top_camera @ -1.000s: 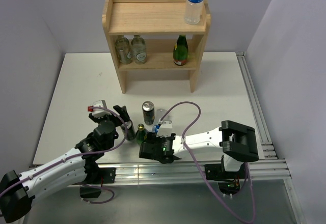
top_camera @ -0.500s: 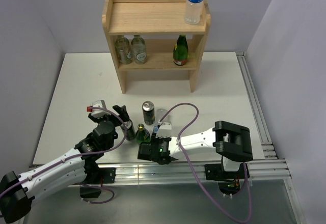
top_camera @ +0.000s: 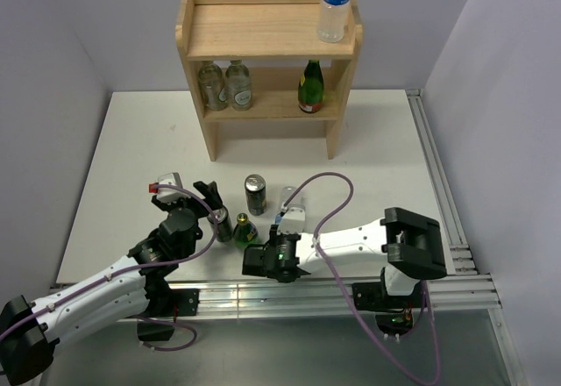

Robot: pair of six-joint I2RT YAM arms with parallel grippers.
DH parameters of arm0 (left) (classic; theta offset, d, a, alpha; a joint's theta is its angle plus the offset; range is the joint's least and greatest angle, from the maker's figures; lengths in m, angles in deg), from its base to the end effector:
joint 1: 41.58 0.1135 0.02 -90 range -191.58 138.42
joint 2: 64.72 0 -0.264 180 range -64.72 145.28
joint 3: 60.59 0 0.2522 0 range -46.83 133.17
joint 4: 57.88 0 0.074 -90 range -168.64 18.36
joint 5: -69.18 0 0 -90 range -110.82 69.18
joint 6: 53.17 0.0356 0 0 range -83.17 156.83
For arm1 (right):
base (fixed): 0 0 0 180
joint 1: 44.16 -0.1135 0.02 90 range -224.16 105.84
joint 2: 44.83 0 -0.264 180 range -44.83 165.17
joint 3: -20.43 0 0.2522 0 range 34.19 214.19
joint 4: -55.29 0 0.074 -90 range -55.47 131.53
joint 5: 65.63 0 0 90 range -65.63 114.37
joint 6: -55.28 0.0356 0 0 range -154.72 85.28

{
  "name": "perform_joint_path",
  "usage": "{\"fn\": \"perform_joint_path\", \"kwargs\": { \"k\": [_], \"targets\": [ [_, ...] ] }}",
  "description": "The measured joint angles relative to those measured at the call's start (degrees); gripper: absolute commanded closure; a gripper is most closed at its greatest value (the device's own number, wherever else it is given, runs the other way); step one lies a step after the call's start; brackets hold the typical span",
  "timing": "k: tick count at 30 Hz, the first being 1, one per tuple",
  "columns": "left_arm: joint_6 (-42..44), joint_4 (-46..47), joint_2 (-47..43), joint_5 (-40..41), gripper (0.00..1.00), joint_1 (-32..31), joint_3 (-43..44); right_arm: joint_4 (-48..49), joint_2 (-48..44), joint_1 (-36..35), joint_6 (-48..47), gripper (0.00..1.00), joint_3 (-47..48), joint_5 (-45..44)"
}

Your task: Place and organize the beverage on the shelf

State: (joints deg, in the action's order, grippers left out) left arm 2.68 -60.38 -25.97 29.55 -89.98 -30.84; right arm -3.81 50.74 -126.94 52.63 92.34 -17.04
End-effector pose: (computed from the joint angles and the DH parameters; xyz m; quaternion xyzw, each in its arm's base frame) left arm 0.1254 -0.0999 0.2200 -0.1802 0.7288 -0.1300 0.6477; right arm 0.0597 0.2841 0.1751 0.0595 0.9319 0.0285 0.3566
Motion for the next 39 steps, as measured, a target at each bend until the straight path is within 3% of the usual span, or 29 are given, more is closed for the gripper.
{"fn": "perform_joint_path", "kwargs": {
  "k": [8,17,29,39],
  "targets": [
    [0.0,0.0,0.0,0.0,0.06,0.0,0.0,-16.7,-7.0,-1.7,5.1,1.0,7.6,-4.7],
    [0.0,0.0,0.1,0.0,0.06,0.0,0.0,-26.1,-8.9,-2.2,7.0,1.0,14.4,-9.0],
    [0.0,0.0,0.2,0.0,0.06,0.0,0.0,-29.4,-8.9,-1.6,6.8,1.0,16.2,-11.8],
    [0.0,0.0,0.5,0.0,0.06,0.0,0.0,-26.0,-8.6,3.9,2.0,1.0,16.2,-16.7]
  ]
}}
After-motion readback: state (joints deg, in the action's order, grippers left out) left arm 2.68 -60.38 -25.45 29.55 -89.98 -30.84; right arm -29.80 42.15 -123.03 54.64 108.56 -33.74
